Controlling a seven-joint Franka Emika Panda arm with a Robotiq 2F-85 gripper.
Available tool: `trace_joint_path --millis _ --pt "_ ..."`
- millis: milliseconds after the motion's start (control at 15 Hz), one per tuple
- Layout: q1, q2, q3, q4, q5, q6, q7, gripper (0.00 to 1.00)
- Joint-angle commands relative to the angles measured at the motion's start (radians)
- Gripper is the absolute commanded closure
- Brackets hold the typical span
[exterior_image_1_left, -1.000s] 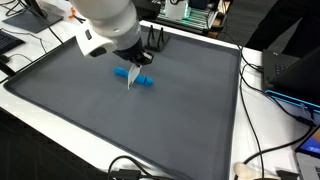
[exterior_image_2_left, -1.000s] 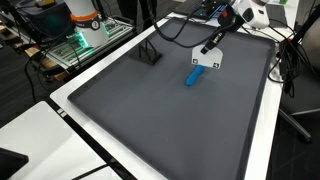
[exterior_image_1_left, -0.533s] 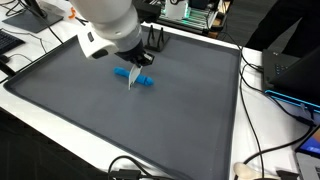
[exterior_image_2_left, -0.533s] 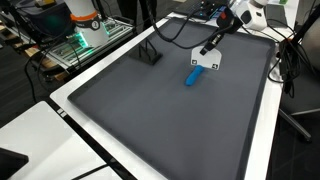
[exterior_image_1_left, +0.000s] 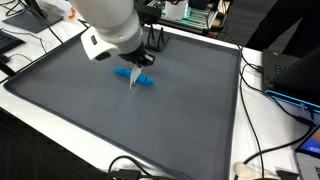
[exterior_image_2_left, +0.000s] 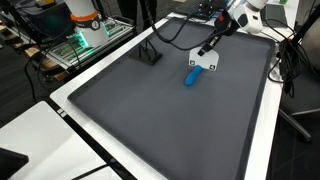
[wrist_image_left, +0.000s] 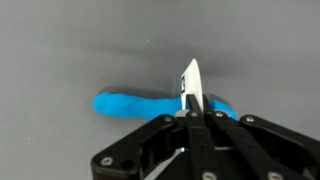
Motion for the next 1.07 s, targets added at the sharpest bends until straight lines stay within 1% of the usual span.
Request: trace_joint_path --millis 0,533,1000 --pt "-0.002 0.009 0.002 -0.03 0.001 0.008 0.005 0.99" --pt "0.001 0.034 0.002 -0.015 -0.001 -0.035 -0.001 0.99" --pt "-0.007 0.04 0.008 -0.015 0.008 -0.117 -0.026 0.99"
